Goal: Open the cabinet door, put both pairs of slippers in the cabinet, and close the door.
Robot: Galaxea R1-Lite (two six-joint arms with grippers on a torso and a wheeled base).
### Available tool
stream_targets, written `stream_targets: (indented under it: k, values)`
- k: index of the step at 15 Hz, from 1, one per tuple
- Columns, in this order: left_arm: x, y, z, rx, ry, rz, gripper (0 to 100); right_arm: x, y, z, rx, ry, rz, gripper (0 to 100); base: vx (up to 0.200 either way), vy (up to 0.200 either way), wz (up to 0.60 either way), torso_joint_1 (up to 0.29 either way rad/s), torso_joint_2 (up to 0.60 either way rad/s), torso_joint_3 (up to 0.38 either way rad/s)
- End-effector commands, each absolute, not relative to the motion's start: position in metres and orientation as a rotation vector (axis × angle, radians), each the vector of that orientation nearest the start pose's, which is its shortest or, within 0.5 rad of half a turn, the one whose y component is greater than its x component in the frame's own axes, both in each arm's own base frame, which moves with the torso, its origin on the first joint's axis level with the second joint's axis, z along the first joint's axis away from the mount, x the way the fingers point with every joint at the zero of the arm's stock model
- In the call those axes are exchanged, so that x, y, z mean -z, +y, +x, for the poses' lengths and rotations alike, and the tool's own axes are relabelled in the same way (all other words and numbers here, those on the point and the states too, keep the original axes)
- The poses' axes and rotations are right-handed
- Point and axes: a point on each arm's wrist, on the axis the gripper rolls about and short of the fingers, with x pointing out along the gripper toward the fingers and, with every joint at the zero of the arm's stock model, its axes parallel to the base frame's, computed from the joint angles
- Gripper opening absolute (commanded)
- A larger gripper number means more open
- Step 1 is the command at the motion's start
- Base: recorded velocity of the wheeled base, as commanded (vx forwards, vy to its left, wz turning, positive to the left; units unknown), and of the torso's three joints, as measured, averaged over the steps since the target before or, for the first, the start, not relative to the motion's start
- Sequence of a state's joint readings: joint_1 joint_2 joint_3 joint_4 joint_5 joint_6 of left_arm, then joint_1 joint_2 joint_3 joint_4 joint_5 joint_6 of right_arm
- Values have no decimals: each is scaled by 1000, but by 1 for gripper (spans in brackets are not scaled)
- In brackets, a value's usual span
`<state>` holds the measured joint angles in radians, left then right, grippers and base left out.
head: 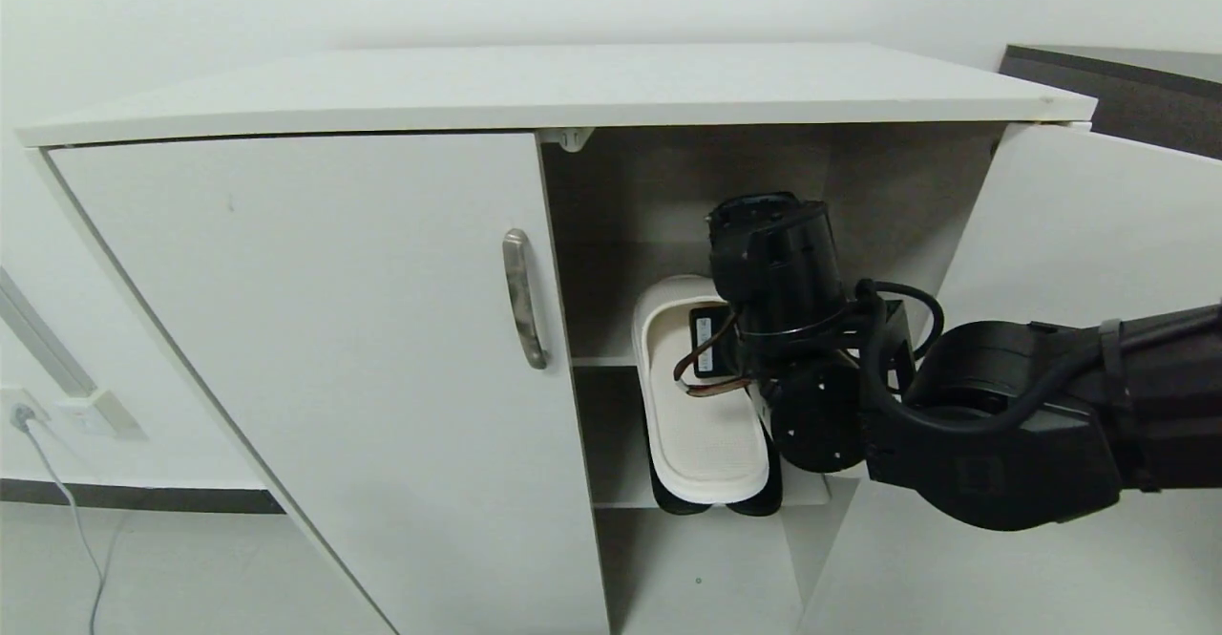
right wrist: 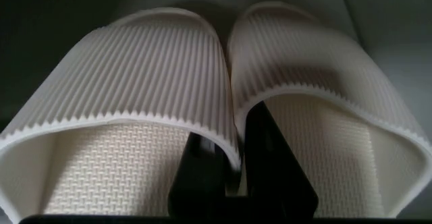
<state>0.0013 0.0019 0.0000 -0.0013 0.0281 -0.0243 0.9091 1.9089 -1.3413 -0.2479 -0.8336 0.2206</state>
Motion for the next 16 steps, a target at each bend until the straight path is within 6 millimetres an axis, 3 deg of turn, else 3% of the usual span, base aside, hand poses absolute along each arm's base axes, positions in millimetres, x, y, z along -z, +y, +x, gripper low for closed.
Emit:
stream_targets:
  k: [1,4,13,16]
  values:
    - [-76,1,-23,-31,1,-25,0,-219,292,251,-48,213,-23,0,0,0,0,0,0,0]
    - [-76,1,-23,-31,0,-25,0,-223,294,253,-51,202,-9,0,0,0,0,0,0,0]
    - [-76,1,-23,-32,0,-26,0,-218,294,305,-22,197,-10,0,0,0,0,0,0,0]
    - [-76,1,-23,-32,0,-26,0,-223,293,313,-23,190,-2,0,0,0,0,0,0,0]
